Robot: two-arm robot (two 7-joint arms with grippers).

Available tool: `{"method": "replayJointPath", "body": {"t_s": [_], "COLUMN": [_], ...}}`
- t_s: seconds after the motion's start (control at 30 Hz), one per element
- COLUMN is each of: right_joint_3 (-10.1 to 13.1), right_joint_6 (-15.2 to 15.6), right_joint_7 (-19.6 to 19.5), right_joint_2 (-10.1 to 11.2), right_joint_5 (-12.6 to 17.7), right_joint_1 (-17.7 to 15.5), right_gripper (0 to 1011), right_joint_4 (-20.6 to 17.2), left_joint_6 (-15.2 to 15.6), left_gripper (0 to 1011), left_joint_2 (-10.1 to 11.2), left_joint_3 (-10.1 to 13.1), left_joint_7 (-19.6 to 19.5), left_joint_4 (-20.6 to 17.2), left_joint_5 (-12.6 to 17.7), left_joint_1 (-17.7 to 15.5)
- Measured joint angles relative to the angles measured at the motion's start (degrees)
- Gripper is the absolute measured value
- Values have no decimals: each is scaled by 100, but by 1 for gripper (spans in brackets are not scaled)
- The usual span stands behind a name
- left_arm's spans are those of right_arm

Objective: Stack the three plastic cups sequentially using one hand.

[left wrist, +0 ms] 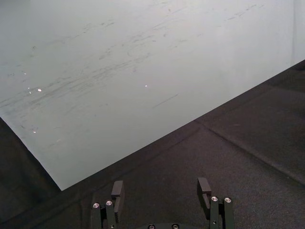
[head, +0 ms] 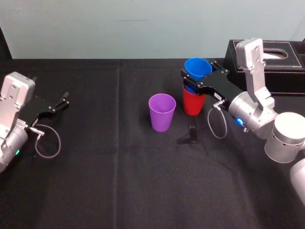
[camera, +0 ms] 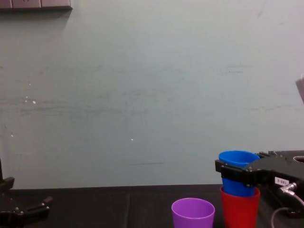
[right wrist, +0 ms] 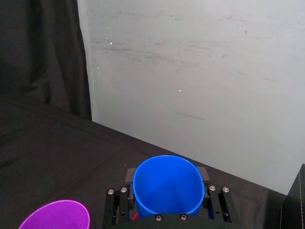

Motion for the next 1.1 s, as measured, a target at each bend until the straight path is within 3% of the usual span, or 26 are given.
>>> {"method": "replayJointPath", "body": {"t_s": [0.43, 1.1], "right_joint_3": [-25, 5], "right_joint_6": [-150, -145], "right_joint_7": [82, 123], "right_joint_2": [-55, 4], "right_joint_5": [-25, 44], "right_joint_1": [63, -156], "right_gripper": [760, 760], "right_joint_4": [325, 172], "left_joint_6": [0, 0], "left_gripper": [1005, 1005], "left_joint_2": [0, 0], "left_joint_3": [0, 0], "left_joint_7": [0, 0], "left_joint_4": [0, 0], "left_joint_5": [0, 0], "left_joint_1": [0, 0]}}
